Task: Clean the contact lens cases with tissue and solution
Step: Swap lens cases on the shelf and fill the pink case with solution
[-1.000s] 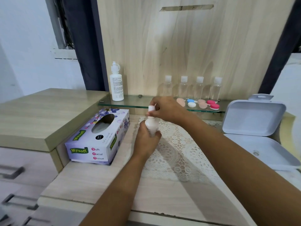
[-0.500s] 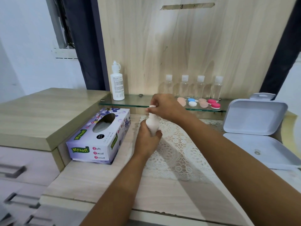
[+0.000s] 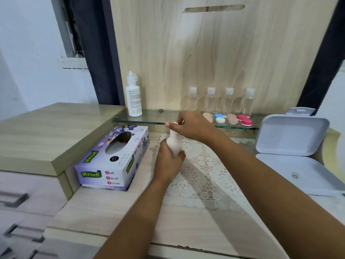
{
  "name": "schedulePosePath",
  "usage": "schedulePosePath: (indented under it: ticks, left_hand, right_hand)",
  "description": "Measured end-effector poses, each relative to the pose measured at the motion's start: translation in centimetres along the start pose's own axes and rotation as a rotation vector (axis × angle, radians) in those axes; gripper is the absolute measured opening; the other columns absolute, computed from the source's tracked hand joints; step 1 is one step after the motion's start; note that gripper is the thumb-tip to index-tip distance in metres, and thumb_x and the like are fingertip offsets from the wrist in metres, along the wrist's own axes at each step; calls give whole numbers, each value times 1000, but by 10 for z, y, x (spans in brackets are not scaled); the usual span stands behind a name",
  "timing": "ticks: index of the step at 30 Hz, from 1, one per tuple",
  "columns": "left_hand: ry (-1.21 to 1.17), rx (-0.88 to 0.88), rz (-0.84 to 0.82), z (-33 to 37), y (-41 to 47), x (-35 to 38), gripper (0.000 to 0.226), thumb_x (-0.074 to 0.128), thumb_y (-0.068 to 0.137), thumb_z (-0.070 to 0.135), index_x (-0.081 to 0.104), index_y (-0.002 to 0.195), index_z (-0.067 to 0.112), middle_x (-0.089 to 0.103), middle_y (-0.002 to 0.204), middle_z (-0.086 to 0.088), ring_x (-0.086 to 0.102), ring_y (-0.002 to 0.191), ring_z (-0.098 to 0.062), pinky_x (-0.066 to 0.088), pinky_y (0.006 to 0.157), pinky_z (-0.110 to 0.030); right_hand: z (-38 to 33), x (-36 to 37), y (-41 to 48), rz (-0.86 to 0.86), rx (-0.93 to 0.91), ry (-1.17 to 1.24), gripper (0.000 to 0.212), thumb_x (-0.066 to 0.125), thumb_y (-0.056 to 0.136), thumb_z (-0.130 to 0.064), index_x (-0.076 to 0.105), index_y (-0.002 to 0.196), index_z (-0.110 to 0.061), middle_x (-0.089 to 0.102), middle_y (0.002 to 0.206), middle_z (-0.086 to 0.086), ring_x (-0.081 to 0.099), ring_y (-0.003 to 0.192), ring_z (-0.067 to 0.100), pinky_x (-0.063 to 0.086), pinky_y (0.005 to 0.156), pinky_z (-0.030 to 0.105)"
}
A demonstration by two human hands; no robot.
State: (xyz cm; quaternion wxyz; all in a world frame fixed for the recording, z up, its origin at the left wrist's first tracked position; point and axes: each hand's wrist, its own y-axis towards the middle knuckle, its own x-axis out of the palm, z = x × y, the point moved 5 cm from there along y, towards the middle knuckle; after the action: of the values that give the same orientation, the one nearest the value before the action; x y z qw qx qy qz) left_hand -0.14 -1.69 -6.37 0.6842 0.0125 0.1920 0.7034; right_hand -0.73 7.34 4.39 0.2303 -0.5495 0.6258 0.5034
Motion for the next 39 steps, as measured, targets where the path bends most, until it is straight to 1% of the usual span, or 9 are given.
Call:
schedulePosePath:
  ticks: [5,7,14,18,20,26,30,34,39]
  left_hand:
    - [7,13,3,-1,-1,0,39,62,86,20,39,116,23,55,106,-1,57,92,-19,47,75,-32]
    - [3,17,3,0,-1,0,40,62,86,19,39,119,21,55,106,0,56,93,-18,46,74,-30]
    - [-14,10,-3,1,-2,-1,46,62,87,19,39,127,18,54,110,0,55,96,-17,42,74,-27]
    - [-3,10,3,1,-1,0,43,62,86,18,40,123,18,54,108,-1,56,94,-18,43,72,-28]
    - [-1,17,5,0,-1,0,41,62,86,18,40,121,18,54,106,-1,56,93,-19,44,71,-28]
    - [7,15,8,-1,0,0,46,63,86,19,39,126,17,54,111,-2,56,97,-19,46,76,-31]
    - [25,15,17,-1,2,0,47,64,85,19,39,125,16,55,112,-3,57,98,-22,49,80,-35]
    - [19,15,13,-1,1,0,47,63,86,19,39,126,15,54,112,-2,56,98,-21,47,76,-32]
    - [19,22,13,-1,1,0,48,62,87,19,38,128,16,54,114,-3,55,98,-20,47,78,-32]
  right_hand:
    - [-1,-5,-5,-137,-66,147,36,56,90,-21,56,124,-13,59,124,3,56,109,14,42,86,22]
    - [-2,-4,-4,-145,-93,136,32,57,87,-13,60,119,-12,62,119,3,57,105,13,43,85,22]
    - [4,4,0,6,9,131,34,67,81,-38,59,94,-8,59,88,3,54,82,16,42,63,26]
    - [3,10,-5,-149,-14,212,39,55,90,-26,50,127,-16,54,125,3,51,111,16,40,85,24]
    - [1,7,-6,-168,-34,228,38,51,91,-15,51,129,-16,53,129,3,50,114,15,40,87,22]
    - [2,5,-3,-43,13,211,25,67,82,-28,59,98,-11,55,91,1,51,84,14,40,56,17]
    - [5,10,-5,25,30,148,35,65,82,-39,56,99,-10,57,94,3,50,89,16,41,66,26]
    - [3,10,-10,-66,4,259,38,56,90,-28,53,126,-17,55,127,-1,51,115,13,38,88,22]
    - [0,7,-10,-60,-10,256,29,55,87,-14,60,116,-15,60,114,3,54,101,14,42,78,22]
